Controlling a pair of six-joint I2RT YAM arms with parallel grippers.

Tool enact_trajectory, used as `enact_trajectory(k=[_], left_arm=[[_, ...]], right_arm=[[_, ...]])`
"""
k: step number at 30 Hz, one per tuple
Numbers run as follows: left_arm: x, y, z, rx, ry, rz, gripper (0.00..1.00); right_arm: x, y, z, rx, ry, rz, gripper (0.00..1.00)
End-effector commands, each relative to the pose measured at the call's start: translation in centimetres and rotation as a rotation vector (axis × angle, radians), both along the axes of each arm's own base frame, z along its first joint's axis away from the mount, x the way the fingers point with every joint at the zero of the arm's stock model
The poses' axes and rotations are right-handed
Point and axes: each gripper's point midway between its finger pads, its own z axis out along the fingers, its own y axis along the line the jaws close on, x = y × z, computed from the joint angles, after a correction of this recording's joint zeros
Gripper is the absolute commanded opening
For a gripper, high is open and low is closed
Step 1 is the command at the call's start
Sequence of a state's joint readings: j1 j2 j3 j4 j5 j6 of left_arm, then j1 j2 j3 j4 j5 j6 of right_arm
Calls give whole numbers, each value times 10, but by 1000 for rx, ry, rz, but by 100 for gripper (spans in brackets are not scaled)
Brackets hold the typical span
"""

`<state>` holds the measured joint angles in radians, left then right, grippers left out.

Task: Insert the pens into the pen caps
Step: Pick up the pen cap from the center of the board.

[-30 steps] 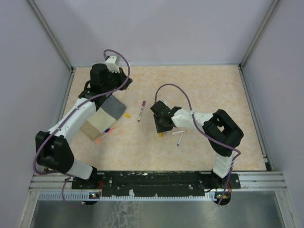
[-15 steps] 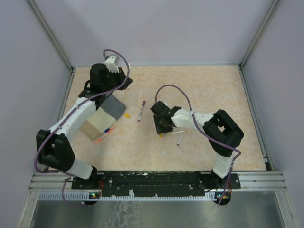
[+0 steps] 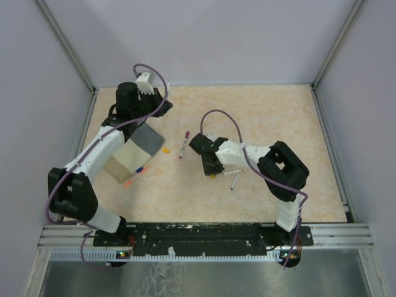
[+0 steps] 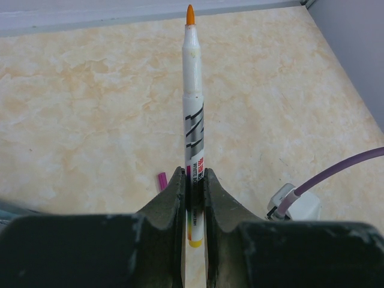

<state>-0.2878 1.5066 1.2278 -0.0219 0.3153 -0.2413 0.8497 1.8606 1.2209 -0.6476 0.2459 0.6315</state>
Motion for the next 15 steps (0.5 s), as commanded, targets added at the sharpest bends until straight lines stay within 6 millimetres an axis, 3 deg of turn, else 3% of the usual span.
enact_trajectory(k=[1, 9, 15], left_arm=[[4, 0, 4, -22, -16, -13, 0], [4, -1, 3, -31, -12, -27, 0], [4, -2, 3, -33, -11, -30, 0]], right_arm=[[-6, -3, -8, -48, 17, -2, 24], [-8, -5, -11, -61, 29, 39, 21], [1, -6, 0, -28, -9, 48, 13]])
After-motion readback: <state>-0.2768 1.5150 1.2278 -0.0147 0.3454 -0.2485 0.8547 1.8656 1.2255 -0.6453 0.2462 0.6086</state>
